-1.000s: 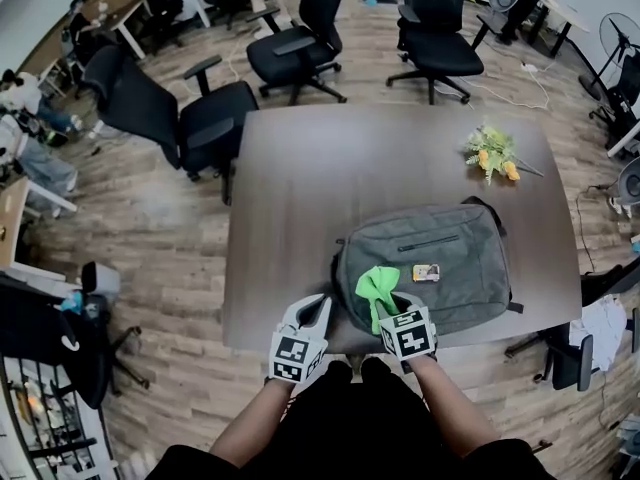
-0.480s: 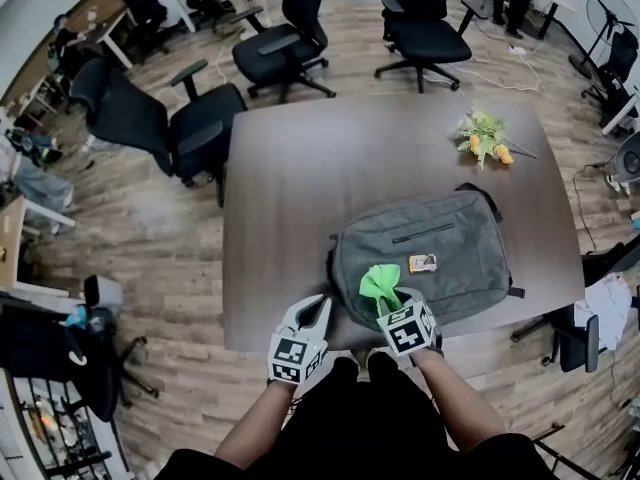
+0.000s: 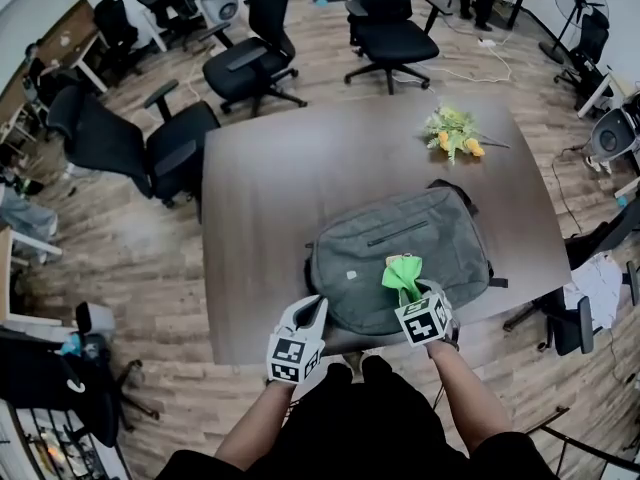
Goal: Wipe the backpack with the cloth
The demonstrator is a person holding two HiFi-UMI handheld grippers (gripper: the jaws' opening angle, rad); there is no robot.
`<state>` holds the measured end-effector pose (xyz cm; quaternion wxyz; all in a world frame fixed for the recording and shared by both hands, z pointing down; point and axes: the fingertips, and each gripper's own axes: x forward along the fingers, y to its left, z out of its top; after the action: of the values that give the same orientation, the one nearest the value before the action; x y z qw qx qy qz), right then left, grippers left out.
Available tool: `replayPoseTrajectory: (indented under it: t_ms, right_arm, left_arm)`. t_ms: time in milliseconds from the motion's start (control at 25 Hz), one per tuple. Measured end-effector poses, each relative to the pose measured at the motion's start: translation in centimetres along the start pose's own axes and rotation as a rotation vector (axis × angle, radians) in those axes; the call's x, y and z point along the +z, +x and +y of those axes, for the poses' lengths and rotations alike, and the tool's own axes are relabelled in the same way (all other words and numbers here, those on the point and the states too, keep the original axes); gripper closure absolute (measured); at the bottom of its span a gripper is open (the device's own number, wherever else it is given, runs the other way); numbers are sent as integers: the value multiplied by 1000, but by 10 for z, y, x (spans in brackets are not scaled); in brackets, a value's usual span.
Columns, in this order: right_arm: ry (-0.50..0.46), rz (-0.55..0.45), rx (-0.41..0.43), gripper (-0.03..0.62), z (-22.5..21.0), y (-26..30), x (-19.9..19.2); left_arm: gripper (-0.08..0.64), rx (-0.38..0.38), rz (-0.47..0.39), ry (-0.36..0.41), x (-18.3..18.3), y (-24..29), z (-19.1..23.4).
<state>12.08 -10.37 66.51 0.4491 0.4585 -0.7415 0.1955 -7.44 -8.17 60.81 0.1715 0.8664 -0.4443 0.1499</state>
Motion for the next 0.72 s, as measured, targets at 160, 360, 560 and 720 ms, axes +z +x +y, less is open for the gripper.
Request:
replayPoseTrajectory:
  t_ms: [160,360,560,720]
  right_arm:
    - [-8,20,-70,489,-29,-4,-10]
    - [10,27,-157,489,-66,-12,-19]
    - [42,12,-230,489,-101,-25,-25]
    - [53,8,-308,489,-133,-37,-28]
  left_arm:
    - [529,-24,-12,7,5,6,-9]
    - [520,-68,-36,15,14,10,-20]
    - [518,-86,-29,24,14,14,-26]
    - [518,-96,-22,33,13,18,-28]
